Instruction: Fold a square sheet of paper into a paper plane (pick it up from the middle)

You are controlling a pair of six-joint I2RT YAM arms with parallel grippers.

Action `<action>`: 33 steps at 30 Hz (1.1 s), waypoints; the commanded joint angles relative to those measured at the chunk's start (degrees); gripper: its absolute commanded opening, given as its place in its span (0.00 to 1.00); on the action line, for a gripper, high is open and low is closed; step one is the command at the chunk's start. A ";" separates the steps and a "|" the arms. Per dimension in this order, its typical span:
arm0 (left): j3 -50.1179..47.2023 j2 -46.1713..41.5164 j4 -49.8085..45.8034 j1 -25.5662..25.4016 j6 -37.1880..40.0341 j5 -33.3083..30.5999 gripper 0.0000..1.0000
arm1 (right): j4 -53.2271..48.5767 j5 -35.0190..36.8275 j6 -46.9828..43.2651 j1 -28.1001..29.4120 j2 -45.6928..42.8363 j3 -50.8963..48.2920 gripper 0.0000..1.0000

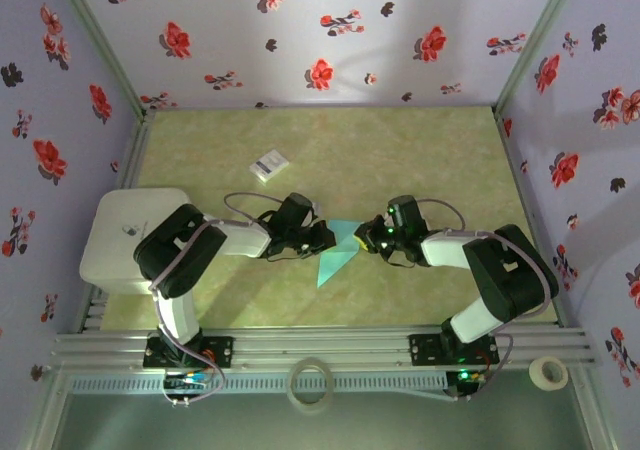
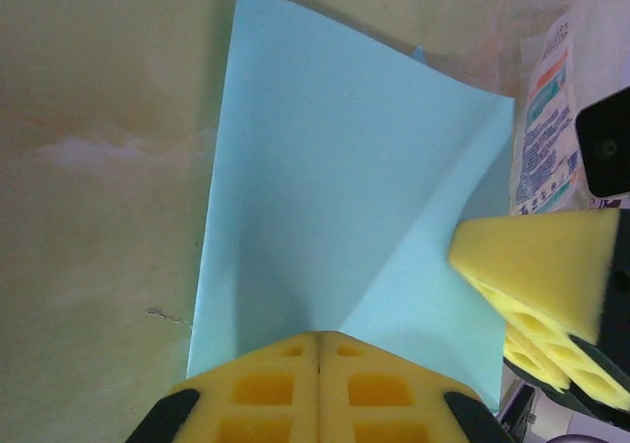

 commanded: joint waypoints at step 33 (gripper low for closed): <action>3.22 -15.14 -23.28 -8.70 21.27 -21.06 0.33 | -11.77 -3.68 -5.60 -2.23 -2.37 6.05 0.00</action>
